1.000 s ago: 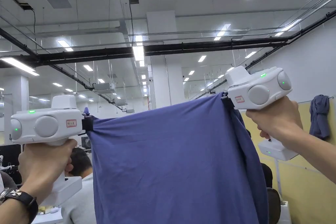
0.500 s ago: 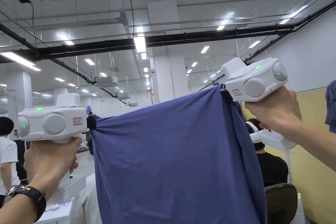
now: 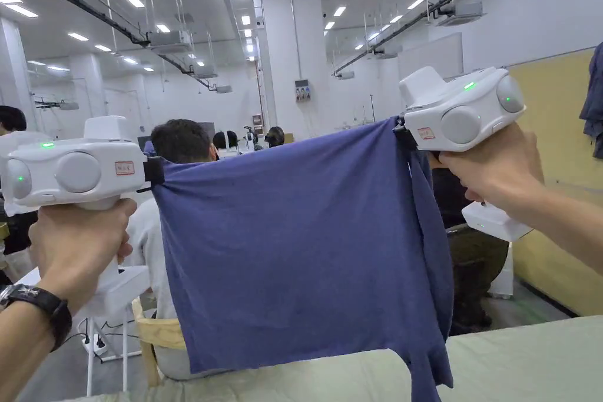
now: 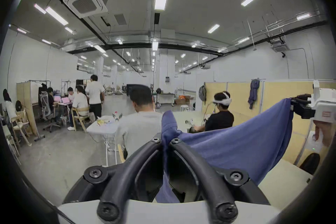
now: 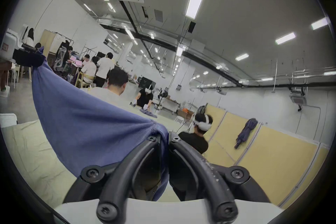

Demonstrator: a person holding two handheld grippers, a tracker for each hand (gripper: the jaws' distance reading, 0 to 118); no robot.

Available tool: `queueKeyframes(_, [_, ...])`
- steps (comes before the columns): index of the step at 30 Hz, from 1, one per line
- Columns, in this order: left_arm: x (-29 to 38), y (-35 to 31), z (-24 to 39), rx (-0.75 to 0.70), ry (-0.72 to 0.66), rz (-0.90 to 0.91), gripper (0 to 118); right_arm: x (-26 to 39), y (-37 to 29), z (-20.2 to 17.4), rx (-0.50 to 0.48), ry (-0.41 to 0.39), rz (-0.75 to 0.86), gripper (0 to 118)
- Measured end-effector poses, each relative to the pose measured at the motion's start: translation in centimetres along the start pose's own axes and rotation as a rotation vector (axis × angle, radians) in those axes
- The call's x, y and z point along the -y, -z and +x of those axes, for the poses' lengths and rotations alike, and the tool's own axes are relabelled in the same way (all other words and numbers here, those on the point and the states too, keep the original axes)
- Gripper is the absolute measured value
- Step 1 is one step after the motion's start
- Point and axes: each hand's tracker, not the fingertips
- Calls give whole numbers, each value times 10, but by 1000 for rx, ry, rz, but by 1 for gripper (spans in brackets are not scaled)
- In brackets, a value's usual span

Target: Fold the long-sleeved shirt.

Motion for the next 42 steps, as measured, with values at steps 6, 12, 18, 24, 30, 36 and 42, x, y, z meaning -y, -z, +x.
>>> queueKeyframes(6, [79, 11, 5, 13, -23, -106, 3, 80, 11, -30, -60, 10, -105, 11])
queueKeyframes(12, [164, -4, 17, 41, -48, -226, 3, 154, -9, -59, -121, 43, -200, 11])
queueKeyframes(18, [246, -49, 20, 57, -145, -338, 3, 225, -49, -86, -188, 60, -305, 11])
queueKeyframes(24, [292, -128, 23, 80, -198, -353, 3, 283, -121, -103, -234, 140, -343, 11])
queueKeyframes(30, [329, -216, 26, 104, -170, -398, 3, 324, -212, -125, -299, 187, -418, 11])
queueKeyframes(36, [380, -307, 36, 94, -147, -516, 3, 375, -303, -150, -335, 283, -544, 11])
queueKeyframes(42, [434, -391, 34, 81, -279, -607, 3, 415, -379, -171, -376, 341, -597, 11])
